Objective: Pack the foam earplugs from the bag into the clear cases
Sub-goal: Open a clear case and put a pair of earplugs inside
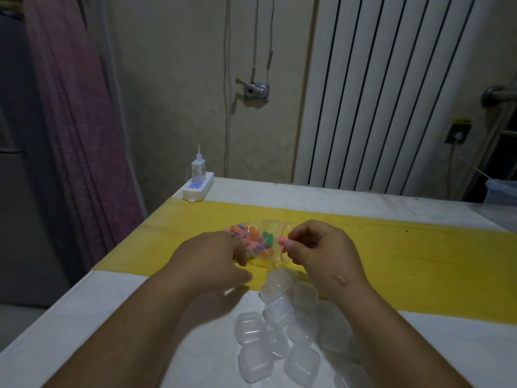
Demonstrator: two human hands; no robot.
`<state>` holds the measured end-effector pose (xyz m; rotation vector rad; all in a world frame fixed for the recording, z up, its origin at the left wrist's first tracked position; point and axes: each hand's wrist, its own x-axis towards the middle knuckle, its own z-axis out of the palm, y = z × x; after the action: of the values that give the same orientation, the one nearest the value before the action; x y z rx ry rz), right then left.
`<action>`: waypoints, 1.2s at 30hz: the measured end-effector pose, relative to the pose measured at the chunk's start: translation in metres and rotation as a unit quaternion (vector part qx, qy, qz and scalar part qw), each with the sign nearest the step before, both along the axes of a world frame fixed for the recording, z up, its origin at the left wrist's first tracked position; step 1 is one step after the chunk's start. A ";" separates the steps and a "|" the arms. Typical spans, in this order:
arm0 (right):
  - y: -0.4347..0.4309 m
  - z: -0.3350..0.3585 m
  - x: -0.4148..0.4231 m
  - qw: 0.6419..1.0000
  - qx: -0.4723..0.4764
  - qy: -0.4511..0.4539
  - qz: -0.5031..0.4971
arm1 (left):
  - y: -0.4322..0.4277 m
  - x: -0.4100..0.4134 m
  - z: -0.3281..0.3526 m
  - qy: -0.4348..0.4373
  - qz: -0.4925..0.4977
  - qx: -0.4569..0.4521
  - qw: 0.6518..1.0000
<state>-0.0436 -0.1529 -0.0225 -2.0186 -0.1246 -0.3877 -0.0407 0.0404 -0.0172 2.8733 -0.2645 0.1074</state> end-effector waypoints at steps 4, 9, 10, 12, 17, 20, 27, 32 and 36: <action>-0.001 0.001 -0.001 1.000 0.003 0.003 -0.004 | 0.004 -0.003 -0.003 0.068 -0.033 0.065 0.995; -0.003 0.001 0.000 1.000 0.003 -0.003 -0.008 | 0.007 -0.002 -0.001 0.052 -0.065 -0.109 0.991; -0.003 0.001 0.001 1.000 0.003 -0.008 -0.010 | 0.004 -0.002 0.000 0.044 -0.072 -0.178 0.980; -0.003 0.001 0.001 1.000 0.004 -0.010 -0.010 | -0.004 -0.004 0.002 0.027 -0.086 -0.291 0.953; -0.004 0.007 -0.001 1.000 0.013 0.022 -0.004 | -0.012 -0.006 0.004 0.009 -0.105 -0.487 0.867; -0.002 0.010 -0.003 0.998 0.043 0.038 0.006 | -0.012 -0.008 0.004 0.028 -0.114 -0.588 0.801; 0.004 0.013 -0.009 0.980 0.152 0.090 0.087 | -0.014 -0.004 0.000 0.045 -0.123 -0.672 0.729; 0.005 0.012 -0.010 0.968 0.180 0.115 0.133 | -0.015 -0.002 -0.002 0.014 -0.122 -0.652 0.748; 0.005 0.010 -0.009 0.980 0.138 0.079 0.121 | -0.018 -0.003 -0.004 0.004 -0.111 -0.612 0.783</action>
<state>-0.0526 -0.1480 -0.0127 -1.7278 -0.2036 -0.0840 -0.0435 0.0227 -0.0208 1.5214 -0.3491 0.1470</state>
